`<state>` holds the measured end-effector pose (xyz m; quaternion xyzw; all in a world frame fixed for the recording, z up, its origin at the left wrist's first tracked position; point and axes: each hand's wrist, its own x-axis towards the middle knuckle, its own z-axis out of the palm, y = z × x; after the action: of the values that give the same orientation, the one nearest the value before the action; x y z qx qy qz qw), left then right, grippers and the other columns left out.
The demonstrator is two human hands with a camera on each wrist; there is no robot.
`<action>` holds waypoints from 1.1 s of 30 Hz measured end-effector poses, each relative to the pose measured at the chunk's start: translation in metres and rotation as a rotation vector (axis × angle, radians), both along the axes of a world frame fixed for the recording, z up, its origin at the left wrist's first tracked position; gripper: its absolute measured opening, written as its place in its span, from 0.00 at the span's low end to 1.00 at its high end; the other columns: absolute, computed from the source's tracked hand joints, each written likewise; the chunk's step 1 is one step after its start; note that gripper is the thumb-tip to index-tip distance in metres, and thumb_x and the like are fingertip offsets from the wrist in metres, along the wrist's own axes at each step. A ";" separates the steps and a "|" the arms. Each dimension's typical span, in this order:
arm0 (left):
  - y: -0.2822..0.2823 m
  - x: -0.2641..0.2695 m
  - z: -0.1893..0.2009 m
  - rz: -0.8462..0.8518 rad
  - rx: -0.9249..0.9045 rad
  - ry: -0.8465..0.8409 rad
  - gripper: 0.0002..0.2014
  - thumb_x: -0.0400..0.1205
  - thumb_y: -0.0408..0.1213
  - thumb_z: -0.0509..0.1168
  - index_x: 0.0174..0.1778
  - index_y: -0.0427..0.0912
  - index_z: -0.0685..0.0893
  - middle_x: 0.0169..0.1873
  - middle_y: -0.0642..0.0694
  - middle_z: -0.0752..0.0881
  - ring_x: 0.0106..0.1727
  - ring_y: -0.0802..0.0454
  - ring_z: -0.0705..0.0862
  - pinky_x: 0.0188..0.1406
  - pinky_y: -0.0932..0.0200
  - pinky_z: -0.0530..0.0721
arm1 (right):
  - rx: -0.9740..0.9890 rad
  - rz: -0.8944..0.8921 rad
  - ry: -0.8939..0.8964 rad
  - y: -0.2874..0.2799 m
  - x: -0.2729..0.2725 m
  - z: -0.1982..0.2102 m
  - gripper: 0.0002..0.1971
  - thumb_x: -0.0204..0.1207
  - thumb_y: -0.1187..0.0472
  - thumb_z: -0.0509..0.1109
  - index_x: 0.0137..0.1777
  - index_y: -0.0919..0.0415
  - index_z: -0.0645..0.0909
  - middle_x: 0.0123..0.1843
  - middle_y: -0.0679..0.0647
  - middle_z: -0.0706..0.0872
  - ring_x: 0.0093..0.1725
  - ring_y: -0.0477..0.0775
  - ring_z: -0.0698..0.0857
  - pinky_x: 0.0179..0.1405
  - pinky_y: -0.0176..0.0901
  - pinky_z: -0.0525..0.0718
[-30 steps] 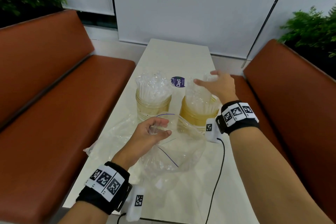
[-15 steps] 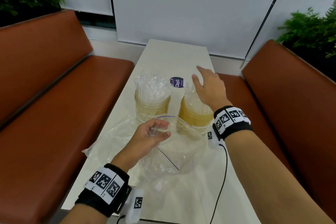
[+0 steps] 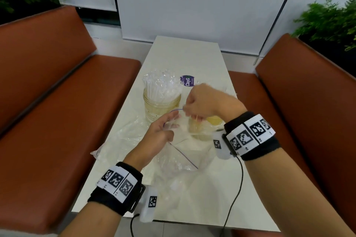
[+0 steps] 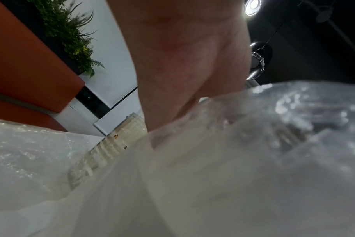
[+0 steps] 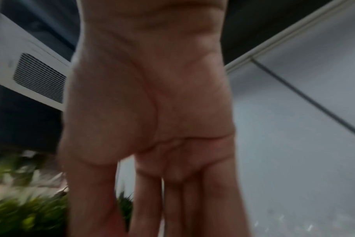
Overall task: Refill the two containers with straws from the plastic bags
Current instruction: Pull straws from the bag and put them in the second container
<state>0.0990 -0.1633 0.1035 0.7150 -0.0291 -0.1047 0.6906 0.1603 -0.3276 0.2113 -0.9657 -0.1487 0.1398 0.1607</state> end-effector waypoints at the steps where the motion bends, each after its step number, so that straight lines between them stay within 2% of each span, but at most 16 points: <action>1: 0.000 0.000 0.001 0.004 -0.022 0.002 0.41 0.65 0.26 0.59 0.78 0.51 0.78 0.70 0.57 0.84 0.68 0.56 0.84 0.60 0.57 0.85 | -0.151 0.054 0.147 0.008 -0.009 -0.006 0.09 0.79 0.56 0.71 0.42 0.60 0.88 0.39 0.55 0.93 0.35 0.52 0.93 0.45 0.49 0.93; 2: 0.000 0.000 0.002 0.007 -0.038 0.001 0.42 0.64 0.27 0.58 0.78 0.50 0.78 0.71 0.56 0.84 0.69 0.56 0.84 0.64 0.55 0.83 | -0.296 0.130 0.232 0.015 -0.017 -0.014 0.07 0.78 0.56 0.72 0.50 0.58 0.88 0.49 0.54 0.93 0.44 0.53 0.93 0.52 0.51 0.92; 3: 0.000 0.000 0.003 0.007 -0.050 -0.006 0.41 0.65 0.26 0.57 0.78 0.50 0.78 0.72 0.55 0.83 0.70 0.57 0.83 0.66 0.56 0.83 | -0.393 0.206 0.278 0.022 -0.024 -0.023 0.12 0.77 0.57 0.73 0.60 0.55 0.87 0.61 0.52 0.90 0.55 0.54 0.90 0.59 0.52 0.88; 5: 0.002 0.000 0.004 0.009 -0.069 -0.016 0.38 0.70 0.21 0.54 0.78 0.49 0.79 0.72 0.55 0.83 0.71 0.57 0.81 0.60 0.63 0.84 | -0.455 0.288 0.341 0.028 -0.034 -0.038 0.29 0.78 0.61 0.74 0.78 0.47 0.75 0.76 0.48 0.78 0.72 0.55 0.80 0.70 0.51 0.80; 7: 0.004 -0.002 0.004 0.013 -0.062 -0.031 0.39 0.67 0.24 0.54 0.76 0.50 0.80 0.71 0.58 0.84 0.71 0.55 0.82 0.60 0.62 0.83 | -0.516 0.301 0.363 0.031 -0.039 -0.050 0.32 0.82 0.56 0.72 0.84 0.47 0.66 0.82 0.49 0.71 0.77 0.58 0.75 0.72 0.53 0.77; 9: 0.005 -0.004 0.003 0.009 -0.050 -0.048 0.40 0.64 0.26 0.54 0.75 0.52 0.80 0.71 0.60 0.84 0.71 0.55 0.82 0.65 0.56 0.80 | -0.601 0.262 0.364 0.031 -0.044 -0.063 0.27 0.86 0.50 0.65 0.83 0.55 0.69 0.80 0.53 0.74 0.67 0.60 0.80 0.62 0.50 0.79; 11: 0.004 -0.005 0.002 0.008 -0.046 -0.066 0.38 0.69 0.21 0.53 0.76 0.51 0.80 0.73 0.57 0.82 0.73 0.54 0.81 0.63 0.59 0.80 | -0.573 0.208 0.325 0.028 -0.050 -0.074 0.23 0.88 0.48 0.62 0.76 0.62 0.75 0.74 0.57 0.80 0.60 0.59 0.82 0.54 0.44 0.75; 14: 0.001 -0.006 0.002 0.013 -0.051 -0.075 0.39 0.74 0.11 0.50 0.75 0.47 0.80 0.75 0.56 0.80 0.73 0.52 0.81 0.63 0.62 0.79 | -0.506 0.139 0.282 0.022 -0.058 -0.081 0.21 0.90 0.50 0.57 0.74 0.62 0.77 0.75 0.58 0.80 0.73 0.59 0.78 0.58 0.40 0.70; 17: 0.001 -0.008 -0.001 0.007 -0.058 -0.070 0.37 0.73 0.16 0.53 0.75 0.49 0.81 0.70 0.65 0.82 0.71 0.56 0.82 0.69 0.57 0.78 | -0.448 0.069 0.344 0.019 -0.058 -0.085 0.15 0.88 0.53 0.61 0.68 0.60 0.79 0.75 0.57 0.79 0.74 0.58 0.76 0.57 0.40 0.68; 20: 0.000 -0.009 -0.001 -0.007 -0.052 -0.061 0.36 0.73 0.18 0.54 0.74 0.51 0.81 0.70 0.61 0.84 0.70 0.51 0.84 0.60 0.61 0.79 | -0.346 -0.025 0.448 0.019 -0.064 -0.083 0.22 0.86 0.52 0.66 0.77 0.59 0.77 0.77 0.55 0.77 0.76 0.57 0.74 0.66 0.42 0.69; 22: 0.000 -0.010 0.000 -0.027 -0.041 -0.057 0.36 0.74 0.17 0.54 0.75 0.49 0.81 0.70 0.59 0.84 0.70 0.50 0.84 0.57 0.64 0.79 | -0.321 -0.050 0.493 0.020 -0.063 -0.086 0.23 0.85 0.52 0.67 0.76 0.62 0.77 0.74 0.56 0.79 0.74 0.58 0.76 0.70 0.46 0.72; 23: 0.000 -0.012 0.001 -0.050 -0.033 -0.064 0.35 0.71 0.20 0.55 0.74 0.50 0.82 0.69 0.60 0.84 0.70 0.51 0.84 0.58 0.63 0.80 | -0.325 -0.048 0.526 0.021 -0.062 -0.088 0.25 0.85 0.50 0.66 0.77 0.62 0.76 0.74 0.57 0.79 0.72 0.60 0.77 0.72 0.49 0.75; 25: 0.001 -0.015 0.001 -0.121 0.009 -0.085 0.35 0.67 0.25 0.58 0.70 0.53 0.84 0.68 0.65 0.84 0.70 0.57 0.83 0.62 0.61 0.81 | -0.343 -0.041 0.578 0.024 -0.063 -0.087 0.35 0.81 0.45 0.70 0.83 0.60 0.66 0.79 0.55 0.74 0.74 0.61 0.76 0.74 0.55 0.76; 27: 0.001 -0.019 0.000 -0.218 0.085 -0.124 0.33 0.69 0.23 0.63 0.70 0.54 0.85 0.69 0.66 0.82 0.72 0.61 0.80 0.67 0.61 0.81 | -0.352 -0.035 0.567 0.026 -0.063 -0.082 0.42 0.78 0.46 0.73 0.87 0.56 0.59 0.84 0.55 0.69 0.79 0.62 0.73 0.74 0.56 0.76; 30: -0.001 -0.022 -0.004 -0.297 0.205 -0.174 0.35 0.71 0.18 0.71 0.72 0.53 0.83 0.71 0.61 0.80 0.74 0.68 0.76 0.68 0.69 0.77 | -0.387 0.014 0.500 0.023 -0.062 -0.074 0.40 0.79 0.50 0.72 0.87 0.56 0.59 0.83 0.55 0.71 0.78 0.60 0.74 0.72 0.51 0.78; 33: 0.000 -0.020 -0.010 -0.352 0.283 -0.199 0.42 0.65 0.23 0.79 0.76 0.54 0.79 0.70 0.58 0.78 0.73 0.69 0.74 0.71 0.71 0.73 | -0.370 0.000 0.473 0.020 -0.061 -0.069 0.40 0.76 0.51 0.75 0.85 0.57 0.61 0.79 0.56 0.74 0.73 0.60 0.78 0.67 0.51 0.81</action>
<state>0.0788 -0.1635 0.0935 0.7954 -0.2061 -0.1555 0.5483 0.0994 -0.3072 0.1423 -0.9191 -0.0793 0.3857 0.0120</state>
